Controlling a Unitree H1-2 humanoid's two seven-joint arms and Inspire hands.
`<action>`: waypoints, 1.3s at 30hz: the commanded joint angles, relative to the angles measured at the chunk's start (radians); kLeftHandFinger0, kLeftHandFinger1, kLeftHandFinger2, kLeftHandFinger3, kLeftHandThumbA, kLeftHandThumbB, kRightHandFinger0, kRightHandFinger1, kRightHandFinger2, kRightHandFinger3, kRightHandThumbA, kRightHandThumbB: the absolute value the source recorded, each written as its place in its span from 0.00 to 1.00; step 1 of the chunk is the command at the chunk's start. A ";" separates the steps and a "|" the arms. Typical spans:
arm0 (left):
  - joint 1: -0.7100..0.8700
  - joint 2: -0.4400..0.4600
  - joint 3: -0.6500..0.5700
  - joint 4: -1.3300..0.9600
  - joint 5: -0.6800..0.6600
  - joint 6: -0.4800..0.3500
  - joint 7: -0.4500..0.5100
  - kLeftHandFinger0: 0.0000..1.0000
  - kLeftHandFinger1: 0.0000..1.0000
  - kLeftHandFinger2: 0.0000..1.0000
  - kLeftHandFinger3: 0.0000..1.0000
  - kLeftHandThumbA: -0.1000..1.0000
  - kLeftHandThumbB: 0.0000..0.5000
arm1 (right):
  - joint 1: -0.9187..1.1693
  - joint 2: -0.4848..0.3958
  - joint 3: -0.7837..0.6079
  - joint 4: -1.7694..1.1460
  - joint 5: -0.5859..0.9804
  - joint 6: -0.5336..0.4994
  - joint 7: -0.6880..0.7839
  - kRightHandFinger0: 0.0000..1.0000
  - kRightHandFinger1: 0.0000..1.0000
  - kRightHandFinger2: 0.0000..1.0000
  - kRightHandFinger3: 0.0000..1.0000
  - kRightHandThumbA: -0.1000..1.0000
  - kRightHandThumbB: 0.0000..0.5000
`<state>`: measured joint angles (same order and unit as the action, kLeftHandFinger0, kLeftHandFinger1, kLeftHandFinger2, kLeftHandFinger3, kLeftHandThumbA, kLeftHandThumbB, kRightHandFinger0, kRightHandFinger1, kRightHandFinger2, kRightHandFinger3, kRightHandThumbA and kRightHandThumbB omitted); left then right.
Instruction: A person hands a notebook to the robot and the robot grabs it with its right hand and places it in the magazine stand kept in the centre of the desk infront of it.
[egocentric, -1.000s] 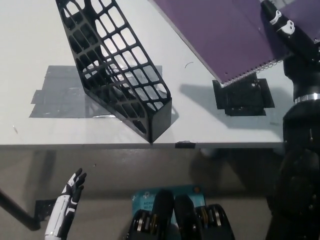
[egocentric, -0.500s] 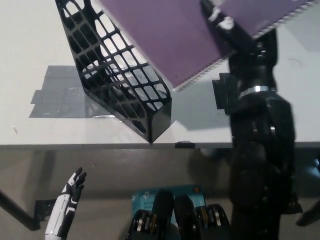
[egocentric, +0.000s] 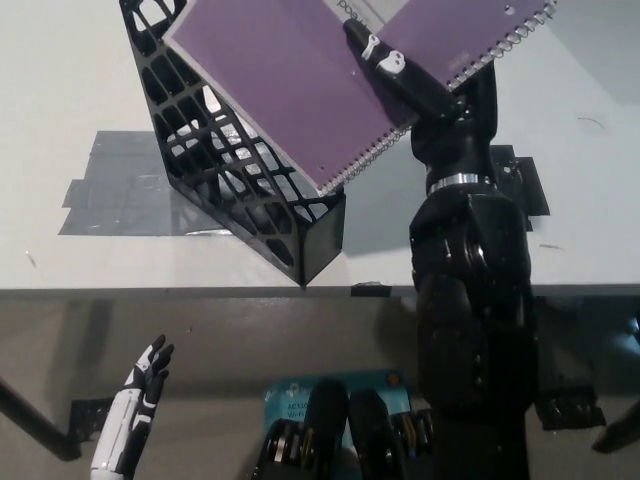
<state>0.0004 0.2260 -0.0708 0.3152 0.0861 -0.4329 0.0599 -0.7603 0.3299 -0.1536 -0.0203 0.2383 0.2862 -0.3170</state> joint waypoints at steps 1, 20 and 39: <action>-0.008 0.011 -0.001 -0.038 0.008 -0.037 0.027 1.00 1.00 1.00 1.00 1.00 1.00 | -0.114 0.050 0.027 -0.008 -0.021 -0.192 -0.037 0.00 0.00 0.00 0.00 1.00 0.04; -0.004 0.007 -0.002 -0.042 0.008 -0.037 0.028 1.00 1.00 1.00 1.00 1.00 1.00 | -0.162 0.050 0.078 -0.016 0.084 -0.271 -0.178 0.00 0.00 0.00 0.00 0.94 0.04; -0.017 0.016 -0.010 -0.046 0.017 -0.037 0.036 1.00 1.00 1.00 1.00 1.00 1.00 | -0.127 0.050 0.186 0.075 0.071 -0.358 -0.242 0.00 0.00 0.00 0.00 0.96 0.02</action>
<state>-0.0014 0.2266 -0.0786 0.3019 0.0993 -0.4331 0.0705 -0.8269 0.3418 -0.0063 0.0632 0.3033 0.0368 -0.5446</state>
